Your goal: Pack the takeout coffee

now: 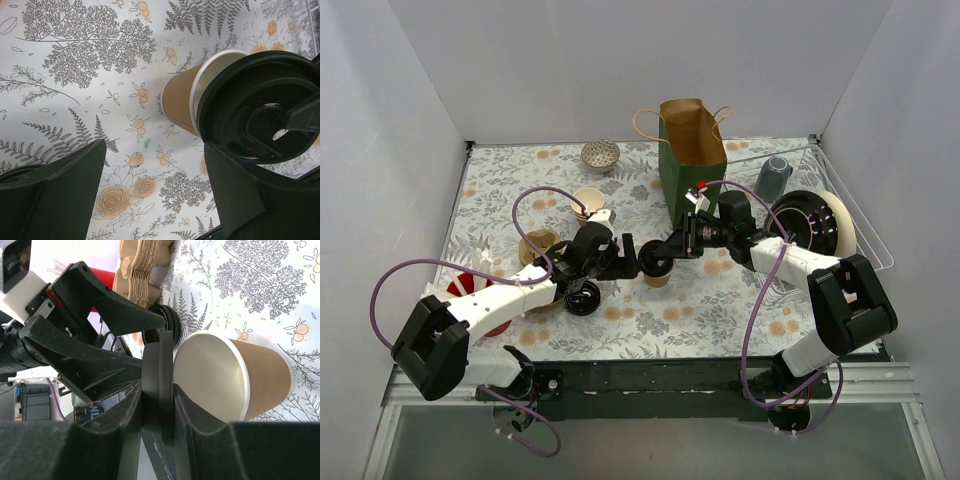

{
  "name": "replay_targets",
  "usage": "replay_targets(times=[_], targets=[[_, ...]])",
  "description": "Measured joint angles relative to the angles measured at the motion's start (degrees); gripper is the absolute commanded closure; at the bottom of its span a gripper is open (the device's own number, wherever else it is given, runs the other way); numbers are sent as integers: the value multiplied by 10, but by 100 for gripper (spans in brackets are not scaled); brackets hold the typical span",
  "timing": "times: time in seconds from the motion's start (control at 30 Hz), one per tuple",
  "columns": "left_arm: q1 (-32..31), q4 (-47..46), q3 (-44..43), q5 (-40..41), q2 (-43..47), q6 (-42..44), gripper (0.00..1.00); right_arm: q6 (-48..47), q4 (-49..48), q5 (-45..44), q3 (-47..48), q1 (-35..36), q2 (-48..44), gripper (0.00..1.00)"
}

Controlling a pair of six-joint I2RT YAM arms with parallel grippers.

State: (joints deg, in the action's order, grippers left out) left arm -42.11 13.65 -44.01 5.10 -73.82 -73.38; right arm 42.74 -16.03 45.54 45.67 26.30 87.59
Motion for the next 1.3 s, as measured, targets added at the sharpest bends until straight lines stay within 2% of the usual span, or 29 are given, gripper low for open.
replay_targets(times=[0.63,1.3], targets=[[0,0,0,0,0,1,22,-8,16,-3,0,-5,0,61],[0,0,-7,0,-9,1,21,-55,96,-38,15,-30,-2,56]])
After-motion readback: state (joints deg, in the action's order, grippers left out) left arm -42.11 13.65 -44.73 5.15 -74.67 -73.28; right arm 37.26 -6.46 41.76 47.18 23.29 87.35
